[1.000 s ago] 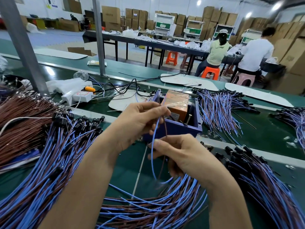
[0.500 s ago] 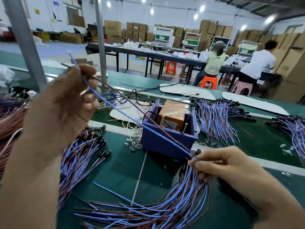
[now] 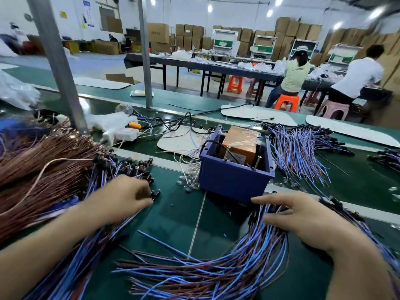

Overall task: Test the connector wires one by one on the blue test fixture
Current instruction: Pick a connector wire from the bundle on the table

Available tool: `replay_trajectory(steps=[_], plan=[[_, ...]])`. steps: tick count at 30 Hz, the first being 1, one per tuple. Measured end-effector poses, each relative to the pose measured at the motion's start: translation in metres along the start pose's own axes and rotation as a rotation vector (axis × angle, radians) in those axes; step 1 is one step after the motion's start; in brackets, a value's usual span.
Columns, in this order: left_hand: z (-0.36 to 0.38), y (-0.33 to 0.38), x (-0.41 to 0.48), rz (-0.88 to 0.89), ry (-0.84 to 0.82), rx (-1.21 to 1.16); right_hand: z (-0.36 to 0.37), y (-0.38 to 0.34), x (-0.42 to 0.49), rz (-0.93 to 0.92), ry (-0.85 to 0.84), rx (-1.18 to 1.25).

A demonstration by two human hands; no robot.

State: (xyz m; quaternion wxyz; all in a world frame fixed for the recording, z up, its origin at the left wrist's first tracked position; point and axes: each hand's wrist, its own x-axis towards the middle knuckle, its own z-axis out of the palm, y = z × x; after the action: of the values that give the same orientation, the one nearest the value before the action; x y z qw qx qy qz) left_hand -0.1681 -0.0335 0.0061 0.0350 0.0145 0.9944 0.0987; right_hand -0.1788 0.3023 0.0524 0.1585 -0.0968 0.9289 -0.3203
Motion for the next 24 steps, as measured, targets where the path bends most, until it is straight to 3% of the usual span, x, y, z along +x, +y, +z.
replay_trajectory(steps=[3, 7, 10, 14, 17, 19, 22, 24], plan=[[0.033, 0.001, 0.009, -0.079, -0.058, 0.279, 0.005, -0.005, 0.001, -0.036, -0.016, -0.033], [0.024, -0.006, 0.022, -0.135, -0.009, 0.077, 0.008, -0.009, 0.003, -0.073, -0.008, -0.06], [-0.002, 0.009, 0.025, -0.063, 0.245, -0.183, 0.014, -0.02, 0.005, -0.134, -0.009, 0.076], [-0.049, 0.057, 0.011, 0.221, 0.574, -0.527, 0.028, -0.049, 0.006, -0.158, -0.139, 0.632], [-0.067, 0.106, -0.013, 0.546, 0.642, -0.63, 0.038, -0.067, 0.008, -0.157, -0.317, 0.957], [-0.065, 0.131, -0.027, 0.766, 0.633, -0.488, 0.047, -0.073, 0.017, -0.201, -0.293, 1.123], [-0.05, 0.146, -0.039, 1.015, 0.6, -0.187, 0.042, -0.07, 0.023, -0.266, -0.022, 1.384], [-0.031, 0.146, -0.047, 1.113, 0.478, -0.075, 0.027, -0.059, 0.019, -0.22, 0.022, 1.496]])
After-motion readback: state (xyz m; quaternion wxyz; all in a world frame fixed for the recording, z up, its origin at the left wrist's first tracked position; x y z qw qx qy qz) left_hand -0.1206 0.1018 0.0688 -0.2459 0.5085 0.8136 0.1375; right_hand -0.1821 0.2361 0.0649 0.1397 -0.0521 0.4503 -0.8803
